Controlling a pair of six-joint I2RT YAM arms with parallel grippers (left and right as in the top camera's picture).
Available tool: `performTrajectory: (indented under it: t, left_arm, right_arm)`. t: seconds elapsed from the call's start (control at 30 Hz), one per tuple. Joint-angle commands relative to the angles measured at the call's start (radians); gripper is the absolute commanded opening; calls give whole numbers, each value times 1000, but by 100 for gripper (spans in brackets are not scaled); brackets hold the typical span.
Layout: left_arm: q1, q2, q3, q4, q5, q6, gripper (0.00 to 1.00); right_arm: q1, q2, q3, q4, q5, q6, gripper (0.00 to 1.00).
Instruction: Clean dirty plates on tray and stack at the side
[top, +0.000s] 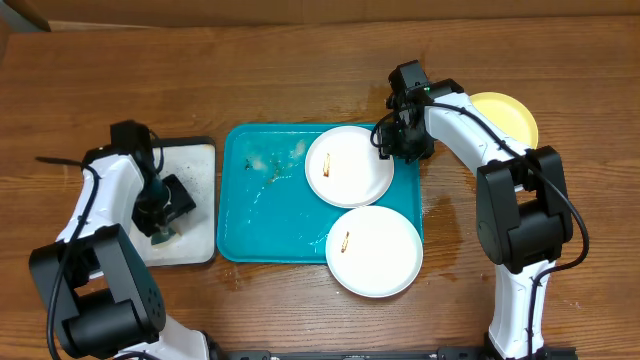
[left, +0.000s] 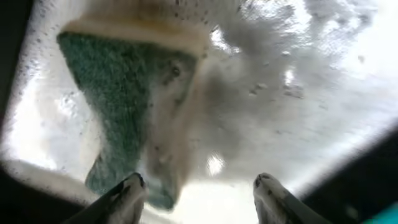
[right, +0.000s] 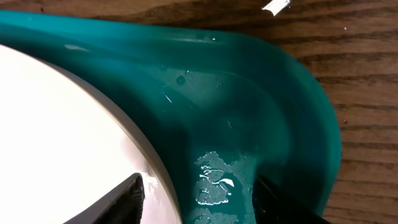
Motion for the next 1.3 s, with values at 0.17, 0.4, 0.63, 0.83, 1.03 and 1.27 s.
performTrajectory:
  t: [0.17, 0.4, 0.63, 0.83, 1.03, 1.27]
  left_arm:
    - [7, -16, 146, -140, 26, 15, 61]
    - [8, -16, 50, -105, -130, -83, 66]
    - [11, -15, -66, 52, -135, -82, 73]
    - [12, -16, -69, 116, -88, -35, 59]
    - [3, -16, -69, 169, 67, 118, 54]
    - [2, -16, -56, 193, 65, 155, 56]
  right_arm:
    - [4, -25, -2, 50, -8, 3, 56]
    - [5, -25, -3, 37, -15, 3, 35]
    - [5, -25, -3, 37, -15, 3, 35]
    - [5, -25, -3, 37, -15, 3, 35]
    - [5, -25, -3, 37, -15, 3, 36]
    - [5, -25, -3, 39, -14, 3, 36]
